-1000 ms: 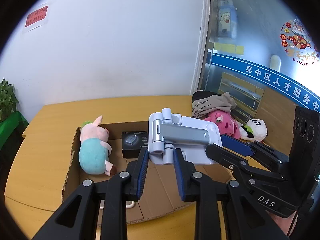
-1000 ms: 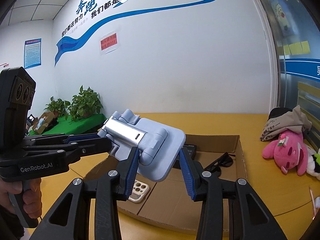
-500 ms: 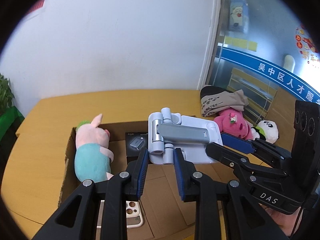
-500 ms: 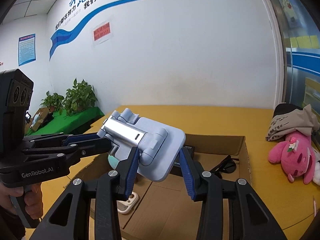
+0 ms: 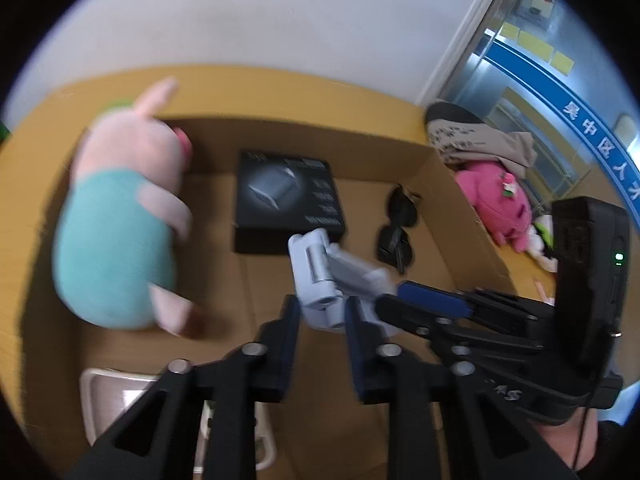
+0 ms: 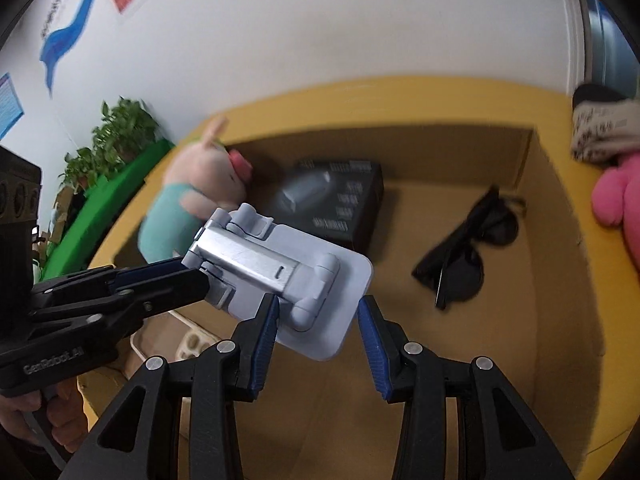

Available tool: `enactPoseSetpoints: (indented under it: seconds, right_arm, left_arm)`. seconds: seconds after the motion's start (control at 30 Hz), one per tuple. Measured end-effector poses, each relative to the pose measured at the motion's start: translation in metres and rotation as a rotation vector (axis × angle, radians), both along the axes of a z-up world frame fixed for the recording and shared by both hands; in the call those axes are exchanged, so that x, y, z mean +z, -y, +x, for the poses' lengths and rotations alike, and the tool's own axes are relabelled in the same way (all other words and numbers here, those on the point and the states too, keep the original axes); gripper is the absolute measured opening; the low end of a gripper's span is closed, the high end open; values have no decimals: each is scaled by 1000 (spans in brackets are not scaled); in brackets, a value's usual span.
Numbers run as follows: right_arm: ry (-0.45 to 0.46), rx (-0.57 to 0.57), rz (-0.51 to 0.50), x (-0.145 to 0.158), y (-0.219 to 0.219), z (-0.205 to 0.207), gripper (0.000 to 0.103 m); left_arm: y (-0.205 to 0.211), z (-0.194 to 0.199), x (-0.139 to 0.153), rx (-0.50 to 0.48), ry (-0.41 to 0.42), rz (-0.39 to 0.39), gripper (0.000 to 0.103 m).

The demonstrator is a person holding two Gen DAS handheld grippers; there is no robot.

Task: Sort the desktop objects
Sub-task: 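Lower the phone stand into the box and open the left gripper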

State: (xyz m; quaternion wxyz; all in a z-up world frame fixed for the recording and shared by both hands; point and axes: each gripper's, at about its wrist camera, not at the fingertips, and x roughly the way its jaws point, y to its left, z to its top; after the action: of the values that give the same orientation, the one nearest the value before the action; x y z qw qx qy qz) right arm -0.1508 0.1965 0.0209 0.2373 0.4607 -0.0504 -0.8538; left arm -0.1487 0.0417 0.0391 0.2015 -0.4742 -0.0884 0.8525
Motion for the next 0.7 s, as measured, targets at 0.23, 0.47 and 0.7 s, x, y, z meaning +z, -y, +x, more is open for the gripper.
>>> enactPoseSetpoints:
  seconds: [0.23,0.47,0.7]
  right_arm:
    - [75,7,53,-9,4,-5,32]
    - [-1,-36,45,11,-2,15,88]
    - [-114,-80,48,28,-13,71,103]
  left_arm:
    - [-14,-3,-24,5,89,-58,1]
    - [-6,18,4,38,-4,-145,6]
    - [8,77,38,150,-253,-205,68]
